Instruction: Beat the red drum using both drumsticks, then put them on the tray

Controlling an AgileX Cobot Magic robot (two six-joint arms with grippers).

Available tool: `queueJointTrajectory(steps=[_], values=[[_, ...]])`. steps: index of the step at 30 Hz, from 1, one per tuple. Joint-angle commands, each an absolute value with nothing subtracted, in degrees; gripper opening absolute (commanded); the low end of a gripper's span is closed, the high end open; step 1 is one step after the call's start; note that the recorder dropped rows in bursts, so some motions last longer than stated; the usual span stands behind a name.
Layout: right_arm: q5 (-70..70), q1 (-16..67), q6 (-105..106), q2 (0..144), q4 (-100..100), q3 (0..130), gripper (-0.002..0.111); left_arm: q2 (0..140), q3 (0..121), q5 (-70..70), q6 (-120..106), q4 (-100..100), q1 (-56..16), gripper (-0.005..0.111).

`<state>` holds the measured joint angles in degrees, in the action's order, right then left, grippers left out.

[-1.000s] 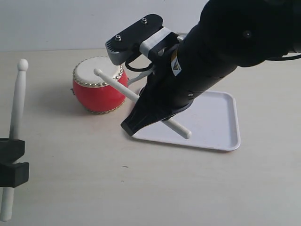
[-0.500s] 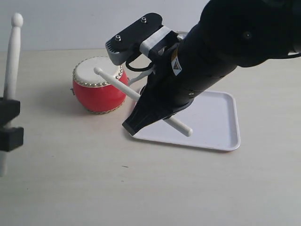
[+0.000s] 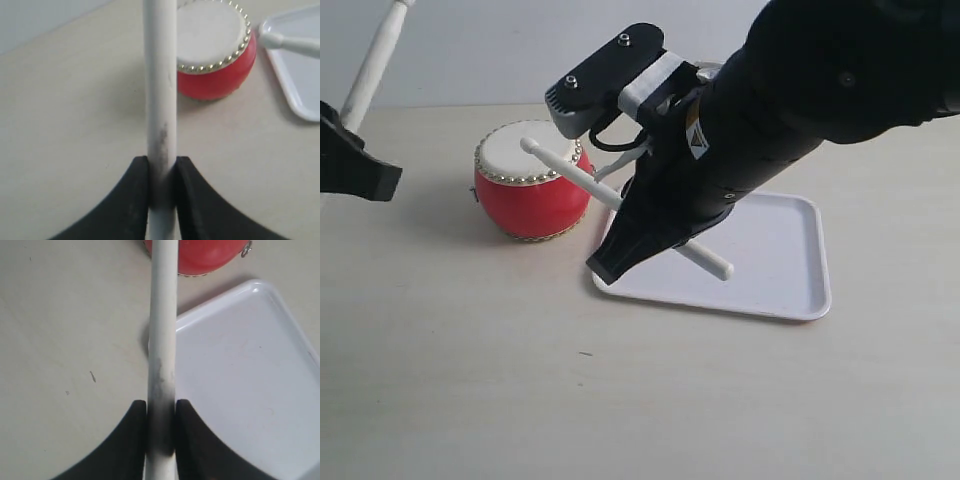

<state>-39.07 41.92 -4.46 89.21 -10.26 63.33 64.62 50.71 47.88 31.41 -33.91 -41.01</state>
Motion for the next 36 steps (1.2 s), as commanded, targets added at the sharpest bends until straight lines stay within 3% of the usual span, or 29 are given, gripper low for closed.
queueJointTrajectory(steps=[1, 9, 22, 28, 36], values=[[-38.0, 42.0, -4.3, 89.2, -12.5, 63.9, 0.000, 71.1, 55.0, 48.6, 19.4, -24.7, -35.1, 0.000], [-38.0, 41.5, -6.5, 89.3, -20.7, 63.9, 0.000, 77.6, 58.9, 46.3, 10.1, -18.7, -28.5, 0.000], [-45.8, 39.1, -6.4, 97.9, -19.9, 73.9, 0.000, 86.7, 59.8, 39.2, 5.0, -15.5, -26.2, 0.000], [-45.8, 39.1, -6.0, 100.7, -21.7, 77.0, 0.000, 91.9, 64.5, 42.8, 3.6, -17.0, -26.2, 0.000], [-47.8, 39.1, -4.4, 103.2, -23.2, 82.8, 0.000, 97.7, 74.1, 58.7, 2.9, -24.4, -26.2, 0.000]])
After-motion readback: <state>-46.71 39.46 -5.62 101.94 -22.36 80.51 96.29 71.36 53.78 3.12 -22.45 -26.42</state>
